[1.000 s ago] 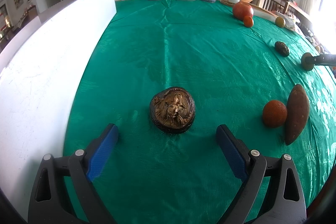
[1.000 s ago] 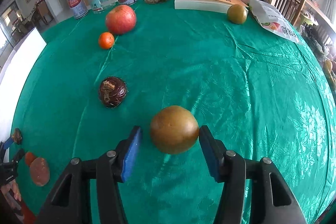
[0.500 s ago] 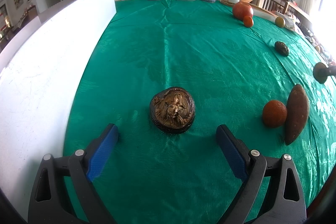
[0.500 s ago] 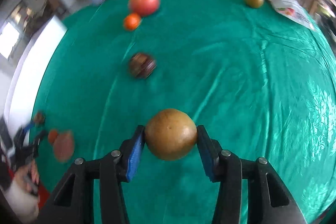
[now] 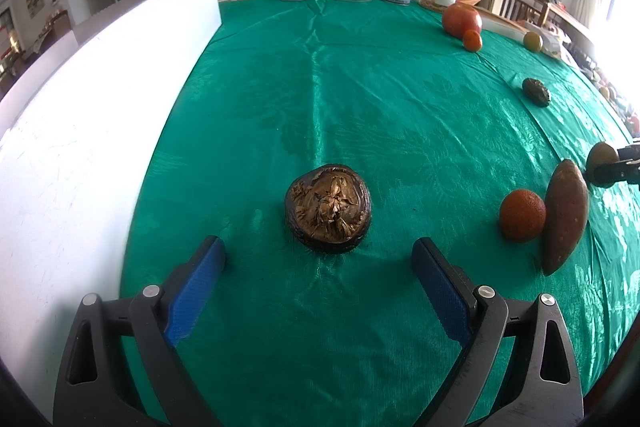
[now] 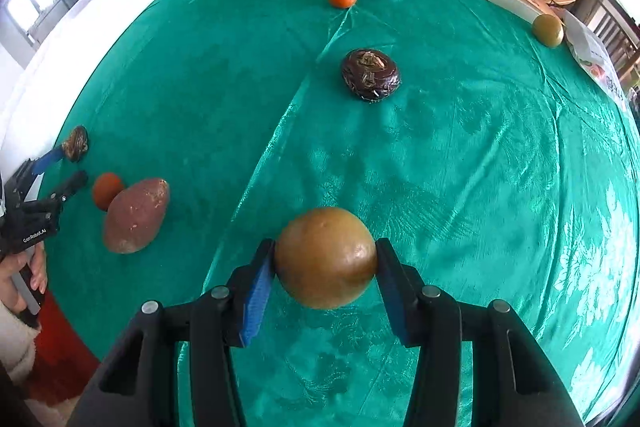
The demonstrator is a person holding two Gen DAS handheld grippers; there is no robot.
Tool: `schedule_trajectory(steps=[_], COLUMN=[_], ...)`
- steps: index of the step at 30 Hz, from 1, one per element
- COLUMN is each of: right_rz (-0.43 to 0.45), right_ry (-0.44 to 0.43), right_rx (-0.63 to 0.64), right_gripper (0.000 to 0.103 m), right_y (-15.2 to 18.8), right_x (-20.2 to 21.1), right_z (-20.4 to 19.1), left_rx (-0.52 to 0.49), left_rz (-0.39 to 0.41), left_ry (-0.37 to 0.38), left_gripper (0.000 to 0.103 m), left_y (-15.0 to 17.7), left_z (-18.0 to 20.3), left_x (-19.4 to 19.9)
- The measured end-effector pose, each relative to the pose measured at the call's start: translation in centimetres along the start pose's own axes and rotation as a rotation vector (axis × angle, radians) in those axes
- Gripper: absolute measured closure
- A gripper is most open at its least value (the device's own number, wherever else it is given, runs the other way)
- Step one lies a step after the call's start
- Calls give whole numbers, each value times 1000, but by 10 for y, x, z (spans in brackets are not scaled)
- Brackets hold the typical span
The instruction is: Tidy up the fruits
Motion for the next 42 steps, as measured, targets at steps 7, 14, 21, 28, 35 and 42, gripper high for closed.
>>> schedule_trajectory(steps=[7,14,21,28,35,42], right_rz=[78,203,358,347,364,423], right_ry=[-19,-69,-3,130,102,42], right_rx=[-47,-137,-279,-244,-271,-279], right_gripper=[38,34,20,17,12,12], right_y=[25,39,102,125,125,96], right_x=[5,17,25,9,5,10], right_z=[9,11,6,-5,-1,-2], left_rx=[0,-2,78,-50,-69,-105], left_rz=[0,-2,21,40,11,28], left_ry=[0,5,212,109,56,24], left_gripper=[8,8,8,13,24,61], left_y=[0,0,6,-8,-13,-13], left_z=[0,0,-16,4,9,15], left_x=[0,0,15,15,0,5])
Point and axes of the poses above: each gripper's, at about its wrist camera, not at the fingertips, and x roughly against the way its jaws point, z to its right, y to its underside, the point moved 5 cm from there along -x, roughly the way its jaws point, and after that the axes turned 10 degrees about -z, right-handed, at the moved point
